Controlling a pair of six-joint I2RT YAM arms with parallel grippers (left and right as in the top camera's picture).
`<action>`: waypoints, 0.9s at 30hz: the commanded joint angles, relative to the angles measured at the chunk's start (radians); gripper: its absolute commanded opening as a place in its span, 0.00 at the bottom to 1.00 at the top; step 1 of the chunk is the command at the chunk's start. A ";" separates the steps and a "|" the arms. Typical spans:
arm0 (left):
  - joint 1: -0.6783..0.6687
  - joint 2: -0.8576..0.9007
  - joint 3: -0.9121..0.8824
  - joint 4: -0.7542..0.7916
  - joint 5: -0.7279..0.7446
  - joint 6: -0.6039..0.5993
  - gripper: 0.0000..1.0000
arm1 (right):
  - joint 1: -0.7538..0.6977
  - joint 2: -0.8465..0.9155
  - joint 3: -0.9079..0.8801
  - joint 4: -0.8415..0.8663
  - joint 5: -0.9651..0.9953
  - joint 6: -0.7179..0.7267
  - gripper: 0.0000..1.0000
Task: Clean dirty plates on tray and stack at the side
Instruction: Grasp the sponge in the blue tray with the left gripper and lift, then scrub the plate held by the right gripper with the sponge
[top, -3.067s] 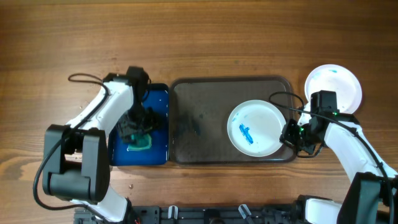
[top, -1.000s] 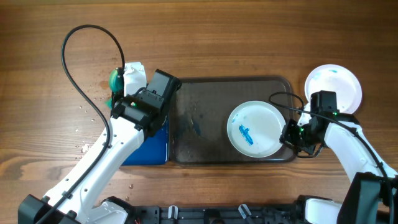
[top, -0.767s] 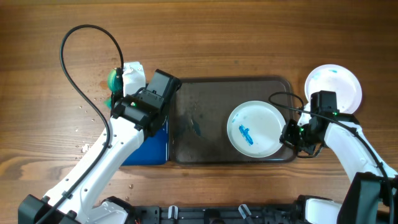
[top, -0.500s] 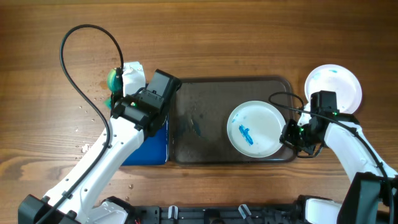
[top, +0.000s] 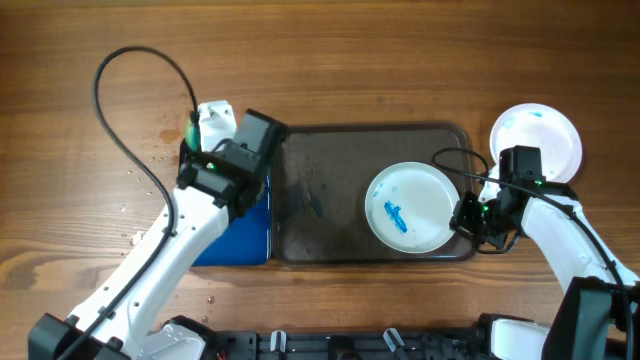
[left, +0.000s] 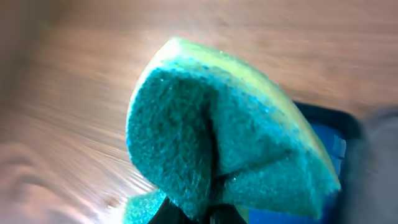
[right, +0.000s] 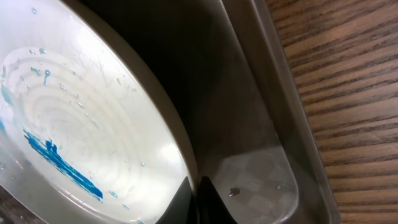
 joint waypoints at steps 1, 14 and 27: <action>0.106 0.013 -0.009 -0.003 0.491 -0.052 0.04 | 0.002 -0.011 0.019 -0.007 -0.008 -0.021 0.04; 0.312 0.176 -0.010 -0.072 0.799 -0.100 0.04 | 0.002 -0.011 0.019 -0.007 -0.009 -0.024 0.04; 0.170 0.089 0.000 -0.035 1.081 -0.062 0.04 | 0.002 -0.011 0.018 0.000 -0.045 -0.048 0.04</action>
